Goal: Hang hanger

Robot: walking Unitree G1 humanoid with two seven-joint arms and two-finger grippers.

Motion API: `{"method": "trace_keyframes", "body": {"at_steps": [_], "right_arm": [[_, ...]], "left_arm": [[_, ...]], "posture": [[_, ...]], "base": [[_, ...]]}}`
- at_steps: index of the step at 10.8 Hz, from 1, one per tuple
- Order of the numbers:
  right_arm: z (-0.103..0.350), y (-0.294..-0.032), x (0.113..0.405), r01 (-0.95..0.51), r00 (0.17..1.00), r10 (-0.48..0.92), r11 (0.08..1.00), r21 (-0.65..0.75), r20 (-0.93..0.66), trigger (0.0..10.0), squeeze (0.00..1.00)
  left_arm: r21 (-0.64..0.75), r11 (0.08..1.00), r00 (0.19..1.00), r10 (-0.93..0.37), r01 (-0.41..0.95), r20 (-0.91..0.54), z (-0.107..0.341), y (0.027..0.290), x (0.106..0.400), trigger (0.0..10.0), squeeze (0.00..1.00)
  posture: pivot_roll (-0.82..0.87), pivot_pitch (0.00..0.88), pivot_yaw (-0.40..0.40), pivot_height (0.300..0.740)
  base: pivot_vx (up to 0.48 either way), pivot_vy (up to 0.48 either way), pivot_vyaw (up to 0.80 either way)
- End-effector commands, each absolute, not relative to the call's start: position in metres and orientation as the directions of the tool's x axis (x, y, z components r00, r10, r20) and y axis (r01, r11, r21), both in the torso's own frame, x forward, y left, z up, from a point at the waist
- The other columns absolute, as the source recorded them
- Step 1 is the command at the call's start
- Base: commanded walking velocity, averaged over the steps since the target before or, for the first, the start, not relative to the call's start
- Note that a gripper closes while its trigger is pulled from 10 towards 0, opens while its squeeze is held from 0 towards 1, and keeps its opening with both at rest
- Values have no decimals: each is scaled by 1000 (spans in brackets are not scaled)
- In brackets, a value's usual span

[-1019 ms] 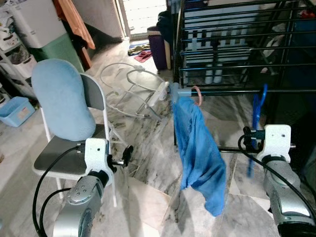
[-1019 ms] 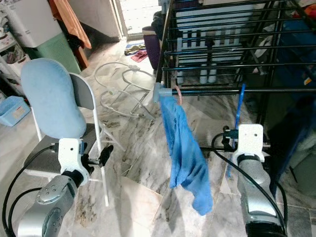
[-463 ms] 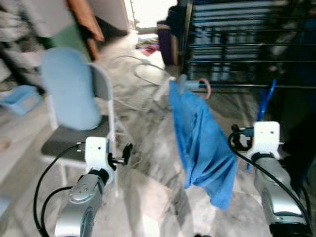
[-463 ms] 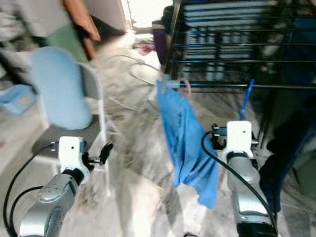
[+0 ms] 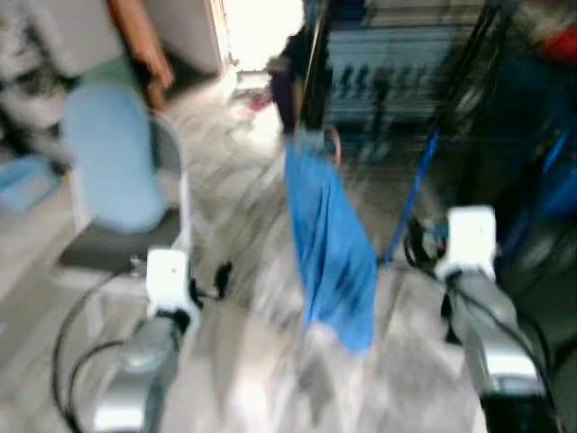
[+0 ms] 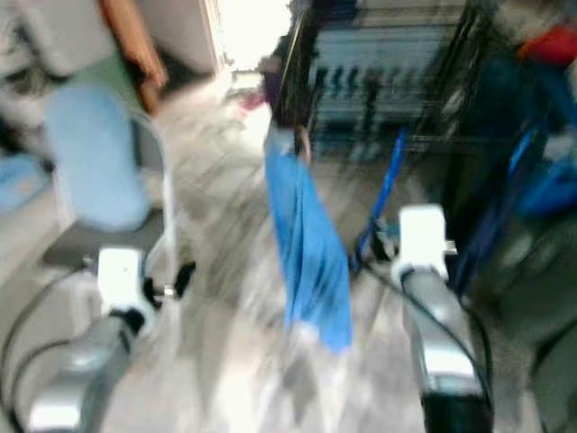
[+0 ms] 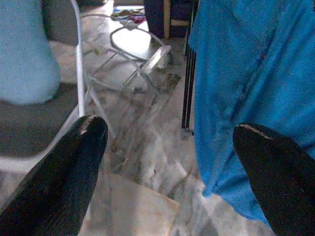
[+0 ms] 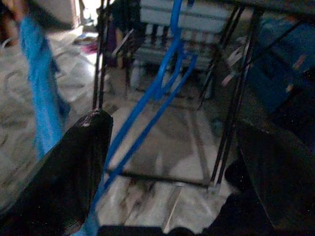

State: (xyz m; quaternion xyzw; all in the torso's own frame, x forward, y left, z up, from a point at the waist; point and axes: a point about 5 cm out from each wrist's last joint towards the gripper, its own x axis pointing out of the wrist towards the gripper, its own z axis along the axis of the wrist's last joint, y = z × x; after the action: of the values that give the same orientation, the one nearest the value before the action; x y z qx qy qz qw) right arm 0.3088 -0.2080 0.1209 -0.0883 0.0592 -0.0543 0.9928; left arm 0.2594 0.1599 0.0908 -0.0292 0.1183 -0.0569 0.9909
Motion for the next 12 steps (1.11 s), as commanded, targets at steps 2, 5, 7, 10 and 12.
{"method": "trace_keyframes", "body": {"at_steps": [2,5,7,10,12], "right_arm": [[118,-196,319,40,991,-56,991,-130,-120,10000,0],[116,-185,337,-28,991,12,993,-118,-131,10000,0],[106,-185,341,-34,988,14,991,-128,-151,10000,0],[69,-189,339,-2,955,-11,999,-44,-295,10000,0],[42,-196,328,21,916,-17,1000,4,-401,10000,0]], "left_arm": [[-27,999,974,-38,33,-223,90,182,264,10000,0],[8,999,978,37,-37,-203,88,199,272,10000,0],[91,992,967,105,-86,-231,76,216,274,10000,0],[187,978,868,173,-95,-466,21,246,274,10000,0],[164,981,838,178,-108,-515,2,249,269,10000,0]], "posture": [[-69,0,50,740],[-50,0,28,740],[-46,0,29,740],[-68,0,39,740],[-78,0,52,740]], "base": [[-283,0,0],[-307,0,0],[0,0,0],[0,0,0],[0,0,0]]}}
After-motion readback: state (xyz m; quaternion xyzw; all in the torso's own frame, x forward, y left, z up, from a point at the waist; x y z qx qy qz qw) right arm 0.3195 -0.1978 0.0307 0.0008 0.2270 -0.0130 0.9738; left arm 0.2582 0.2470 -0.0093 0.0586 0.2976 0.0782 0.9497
